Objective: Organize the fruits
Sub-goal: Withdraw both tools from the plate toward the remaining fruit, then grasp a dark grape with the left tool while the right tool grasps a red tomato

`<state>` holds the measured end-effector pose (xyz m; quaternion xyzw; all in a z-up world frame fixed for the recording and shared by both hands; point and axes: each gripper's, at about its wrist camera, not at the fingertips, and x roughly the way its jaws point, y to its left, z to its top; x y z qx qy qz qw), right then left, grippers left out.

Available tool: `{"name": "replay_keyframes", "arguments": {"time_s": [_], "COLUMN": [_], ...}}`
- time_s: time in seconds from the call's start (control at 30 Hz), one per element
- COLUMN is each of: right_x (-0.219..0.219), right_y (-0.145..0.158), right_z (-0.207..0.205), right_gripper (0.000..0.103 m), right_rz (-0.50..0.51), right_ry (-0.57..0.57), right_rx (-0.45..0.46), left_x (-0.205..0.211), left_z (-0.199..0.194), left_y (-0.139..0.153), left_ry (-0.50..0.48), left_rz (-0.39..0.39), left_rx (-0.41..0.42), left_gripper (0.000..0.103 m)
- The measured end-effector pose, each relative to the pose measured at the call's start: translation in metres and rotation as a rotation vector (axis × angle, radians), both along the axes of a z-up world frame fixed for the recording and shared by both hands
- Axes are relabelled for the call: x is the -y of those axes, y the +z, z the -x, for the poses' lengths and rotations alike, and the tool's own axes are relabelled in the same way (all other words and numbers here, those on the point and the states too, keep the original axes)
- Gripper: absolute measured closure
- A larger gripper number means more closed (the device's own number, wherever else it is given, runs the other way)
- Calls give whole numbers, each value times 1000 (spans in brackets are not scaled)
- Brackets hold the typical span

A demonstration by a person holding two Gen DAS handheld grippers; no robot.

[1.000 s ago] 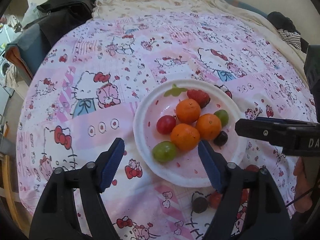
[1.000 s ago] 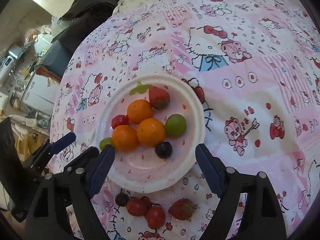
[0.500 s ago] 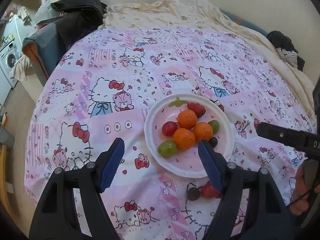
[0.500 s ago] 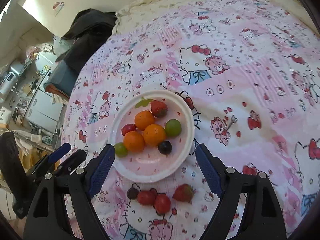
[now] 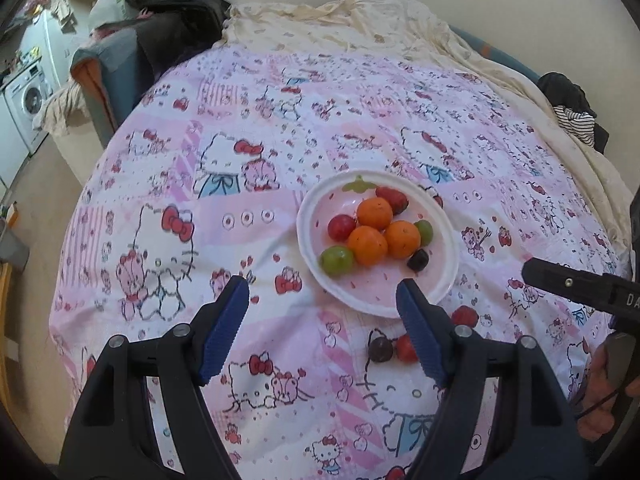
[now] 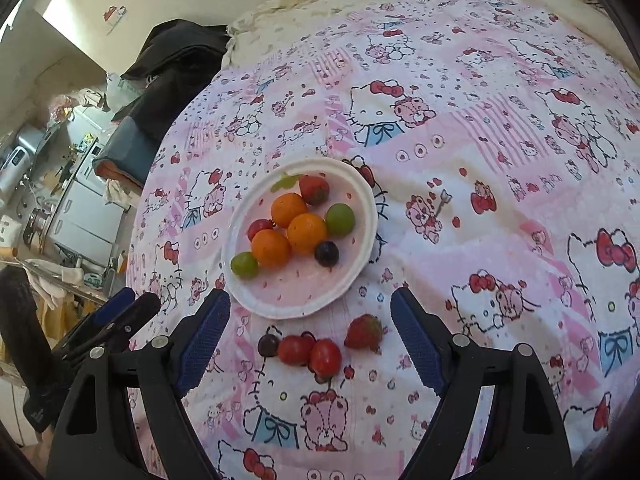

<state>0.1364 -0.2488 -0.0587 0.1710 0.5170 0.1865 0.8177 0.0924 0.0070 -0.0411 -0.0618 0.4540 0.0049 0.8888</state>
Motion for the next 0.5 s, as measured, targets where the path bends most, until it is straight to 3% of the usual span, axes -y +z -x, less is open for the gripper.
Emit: {"name": "replay_keyframes", "arguments": {"time_s": [0.23, 0.43, 0.5], "right_x": [11, 18, 17], "right_y": [-11, -25, -26], "right_z": [1, -10, -13], "right_gripper": [18, 18, 18], "right_rz": [-17, -46, -63], "right_ry": [-37, -84, -87], "right_rx": [-51, -120, -123], "left_x": [4, 28, 36], "left_z": [-3, -7, -9], "left_y": [-32, -63, -72], "left_ry": [-2, -115, -141], "left_rz": [-15, 5, 1], "left_rx": [-119, -206, -226], "left_gripper": [30, 30, 36]}}
